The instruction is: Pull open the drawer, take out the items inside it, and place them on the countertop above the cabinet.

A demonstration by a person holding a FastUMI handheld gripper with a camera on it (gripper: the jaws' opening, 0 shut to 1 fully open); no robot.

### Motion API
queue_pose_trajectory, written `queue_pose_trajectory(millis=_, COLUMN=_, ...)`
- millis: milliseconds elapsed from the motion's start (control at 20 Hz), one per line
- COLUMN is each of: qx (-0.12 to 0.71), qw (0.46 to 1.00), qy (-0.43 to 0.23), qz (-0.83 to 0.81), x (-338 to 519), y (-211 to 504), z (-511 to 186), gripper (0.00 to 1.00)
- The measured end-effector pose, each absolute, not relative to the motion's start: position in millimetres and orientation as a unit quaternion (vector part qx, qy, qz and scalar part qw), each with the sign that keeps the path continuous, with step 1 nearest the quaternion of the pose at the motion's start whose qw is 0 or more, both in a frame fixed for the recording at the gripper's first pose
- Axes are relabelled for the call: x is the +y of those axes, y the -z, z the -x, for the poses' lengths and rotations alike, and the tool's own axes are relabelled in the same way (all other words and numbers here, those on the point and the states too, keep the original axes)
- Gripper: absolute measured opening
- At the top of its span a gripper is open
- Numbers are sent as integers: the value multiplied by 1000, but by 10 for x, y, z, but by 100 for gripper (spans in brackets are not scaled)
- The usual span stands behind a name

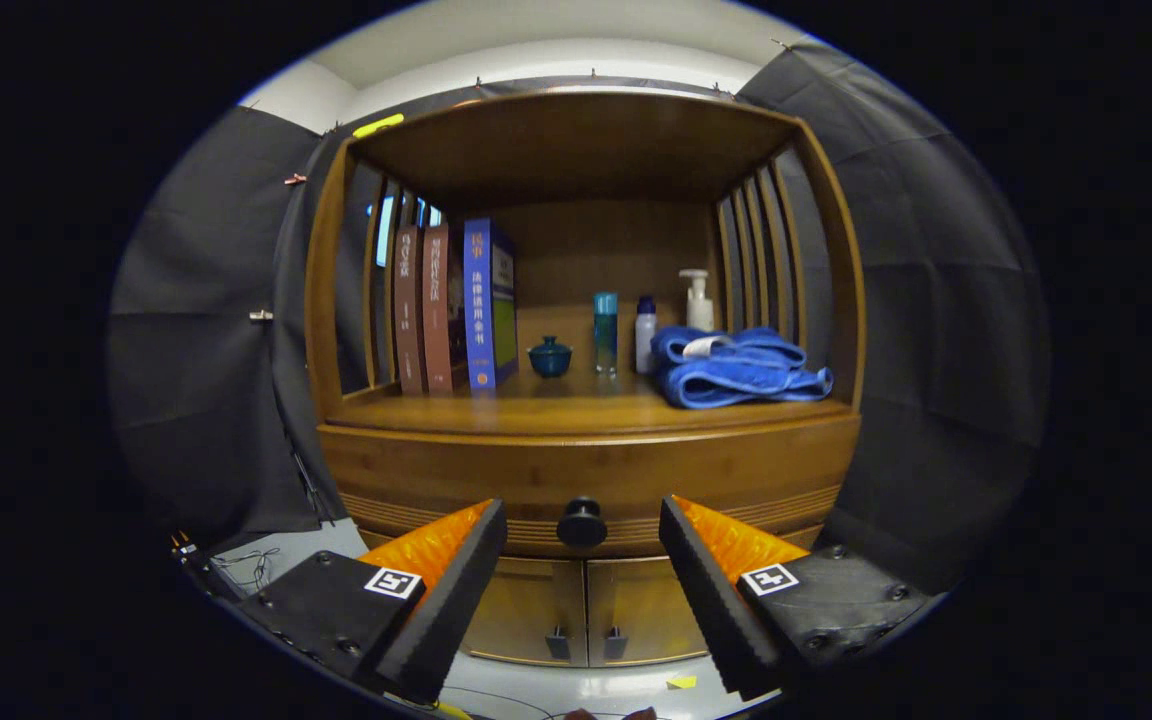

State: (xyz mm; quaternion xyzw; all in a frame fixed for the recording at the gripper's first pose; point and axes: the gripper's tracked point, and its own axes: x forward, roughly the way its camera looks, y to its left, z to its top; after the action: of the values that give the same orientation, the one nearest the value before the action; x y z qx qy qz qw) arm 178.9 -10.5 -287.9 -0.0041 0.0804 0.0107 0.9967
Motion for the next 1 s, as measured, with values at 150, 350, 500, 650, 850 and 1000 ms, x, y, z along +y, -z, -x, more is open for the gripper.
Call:
queue_pose_trajectory(millis=150, qx=106, qw=994, qy=-10, qz=-8, x=-115, y=3172, z=-2032, gripper=100)
queue_pose_trajectory(millis=350, qx=119, qw=993, qy=-8, qz=-16, x=-114, y=3363, z=-2317, gripper=74)
queue_pose_trajectory(millis=500, qx=132, qw=991, qy=-11, qz=-12, x=-92, y=3419, z=-2420, gripper=58)
queue_pose_trajectory(millis=650, qx=126, qw=992, qy=-8, qz=0, x=-112, y=3428, z=-2472, gripper=46)
queue_pose_trajectory(millis=850, qx=133, qw=991, qy=-2, qz=-3, x=-106, y=3428, z=-2405, gripper=34)
queue_pose_trajectory(millis=1000, qx=134, qw=991, qy=1, qz=0, x=-107, y=3418, z=-2244, gripper=33)
